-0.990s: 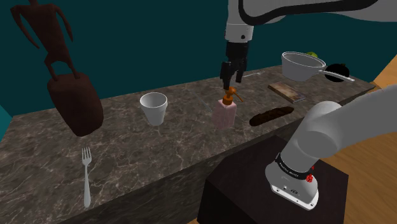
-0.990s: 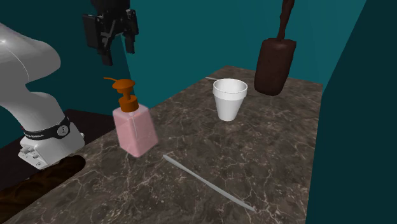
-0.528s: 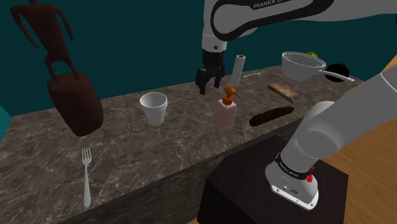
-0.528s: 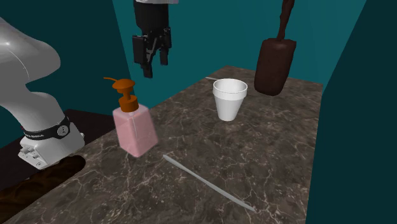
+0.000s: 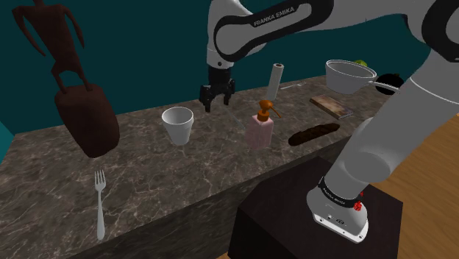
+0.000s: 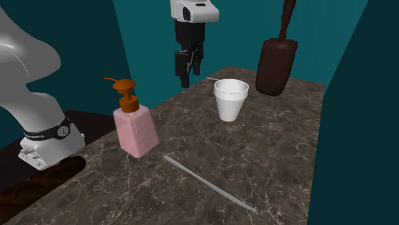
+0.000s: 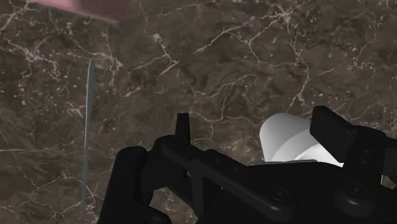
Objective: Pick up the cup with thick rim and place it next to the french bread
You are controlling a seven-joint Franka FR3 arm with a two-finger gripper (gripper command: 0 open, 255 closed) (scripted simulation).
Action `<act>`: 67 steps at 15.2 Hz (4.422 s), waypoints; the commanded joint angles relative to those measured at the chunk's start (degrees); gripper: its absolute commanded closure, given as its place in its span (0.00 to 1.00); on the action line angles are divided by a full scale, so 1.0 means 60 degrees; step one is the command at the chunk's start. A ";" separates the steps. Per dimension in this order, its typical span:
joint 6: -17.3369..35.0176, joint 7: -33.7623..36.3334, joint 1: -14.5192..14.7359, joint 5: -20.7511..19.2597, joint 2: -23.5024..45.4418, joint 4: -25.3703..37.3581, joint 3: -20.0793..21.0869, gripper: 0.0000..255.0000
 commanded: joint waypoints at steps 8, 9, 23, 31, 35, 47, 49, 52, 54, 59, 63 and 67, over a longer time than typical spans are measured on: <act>0.1127 0.1500 0.0302 -0.1093 0.3076 0.2601 0.0250 0.00; 0.1240 0.1512 0.0314 -0.1110 0.3136 0.2547 0.0242 0.00; 0.1967 0.1602 0.0370 -0.1246 0.3572 0.2243 0.0214 0.00; 0.1961 0.1605 0.0372 -0.1250 0.3585 0.2262 0.0213 1.00; 0.1741 0.1584 0.0359 -0.1208 0.3451 0.2353 0.0226 1.00; 0.0339 0.1509 0.0317 -0.1038 0.2877 0.3198 0.0266 1.00; 0.0100 0.1503 0.0312 -0.1018 0.2807 0.3369 0.0270 1.00; -0.0263 0.1496 0.0308 -0.0994 0.2716 0.3644 0.0274 1.00; -0.0506 0.1494 0.0305 -0.0980 0.2666 0.3838 0.0277 1.00; -0.1124 0.1495 0.0303 -0.0958 0.2575 0.4368 0.0282 1.00; -0.1627 0.1503 0.0306 -0.0950 0.2541 0.4839 0.0286 1.00; -0.2141 0.1518 0.0312 -0.0953 0.2543 0.5354 0.0291 1.00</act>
